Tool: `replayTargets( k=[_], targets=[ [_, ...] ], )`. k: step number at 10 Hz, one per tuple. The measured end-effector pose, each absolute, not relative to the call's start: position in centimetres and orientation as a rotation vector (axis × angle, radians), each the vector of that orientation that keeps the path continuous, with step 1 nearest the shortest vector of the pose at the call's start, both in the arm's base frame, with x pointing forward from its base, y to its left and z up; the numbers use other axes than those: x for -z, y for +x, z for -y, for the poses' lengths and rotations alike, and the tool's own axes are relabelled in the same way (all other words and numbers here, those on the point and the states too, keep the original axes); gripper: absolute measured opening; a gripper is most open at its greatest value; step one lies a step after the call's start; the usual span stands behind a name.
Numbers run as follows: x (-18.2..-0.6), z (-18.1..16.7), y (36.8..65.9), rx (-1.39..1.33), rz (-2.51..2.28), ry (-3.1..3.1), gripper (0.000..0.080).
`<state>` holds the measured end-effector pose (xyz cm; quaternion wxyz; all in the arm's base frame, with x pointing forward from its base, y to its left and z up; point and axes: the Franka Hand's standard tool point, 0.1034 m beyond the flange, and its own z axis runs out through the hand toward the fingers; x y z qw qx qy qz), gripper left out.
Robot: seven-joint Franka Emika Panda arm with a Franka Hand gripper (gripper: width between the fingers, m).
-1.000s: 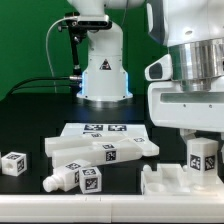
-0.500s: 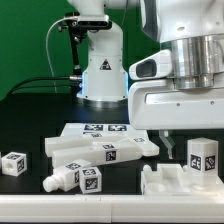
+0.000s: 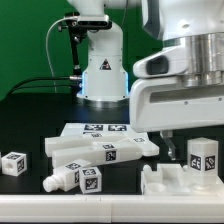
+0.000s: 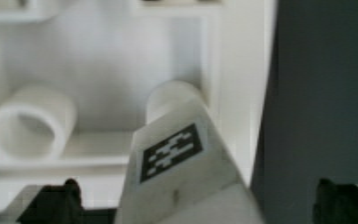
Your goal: Assemble chair
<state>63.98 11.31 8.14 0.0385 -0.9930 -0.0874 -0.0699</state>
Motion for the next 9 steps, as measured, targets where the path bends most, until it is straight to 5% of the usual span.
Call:
replayTargets(
  k=[1,3,4,5,9],
  targets=[
    [-8.0,-11.3,64.0,0.217,0.199,-3.042,0.0649],
    [-8.0,-11.3,64.0,0.211,0.114,-3.041,0.0382],
    [-8.0,-11.4,64.0,0.206,0.03,-3.037,0.0382],
    [-7.9,-11.3,64.0,0.201,-0.061,-3.032,0.0285],
    [-7.9,-11.2,65.0,0.149,-0.967,-2.834,0.0285]
  ],
)
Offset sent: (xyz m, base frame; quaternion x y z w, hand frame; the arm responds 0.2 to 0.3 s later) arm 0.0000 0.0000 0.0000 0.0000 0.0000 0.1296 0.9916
